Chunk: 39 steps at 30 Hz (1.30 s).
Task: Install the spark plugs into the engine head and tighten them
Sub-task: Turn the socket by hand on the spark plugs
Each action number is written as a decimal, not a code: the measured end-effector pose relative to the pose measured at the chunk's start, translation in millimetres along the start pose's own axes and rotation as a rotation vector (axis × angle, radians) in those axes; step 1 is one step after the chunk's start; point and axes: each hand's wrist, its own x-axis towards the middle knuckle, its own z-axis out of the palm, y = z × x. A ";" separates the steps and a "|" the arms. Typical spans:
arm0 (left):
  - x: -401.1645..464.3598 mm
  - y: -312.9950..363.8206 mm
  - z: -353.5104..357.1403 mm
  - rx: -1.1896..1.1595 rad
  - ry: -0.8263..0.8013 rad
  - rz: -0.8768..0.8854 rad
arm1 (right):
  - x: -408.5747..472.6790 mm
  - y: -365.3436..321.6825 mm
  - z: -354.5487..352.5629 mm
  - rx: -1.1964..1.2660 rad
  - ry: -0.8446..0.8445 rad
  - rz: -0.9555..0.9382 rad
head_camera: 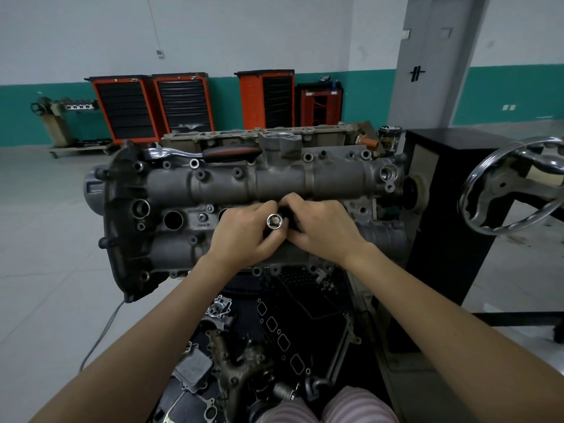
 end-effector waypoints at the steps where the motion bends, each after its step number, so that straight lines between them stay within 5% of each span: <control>1: 0.0 0.3 -0.5 -0.010 -0.003 -0.001 | 0.0 -0.3 -0.6 0.002 -0.012 -0.002; 39: 1.3 3.0 -3.9 -0.062 -0.015 -0.026 | 1.1 -3.0 -4.8 -0.004 0.014 0.026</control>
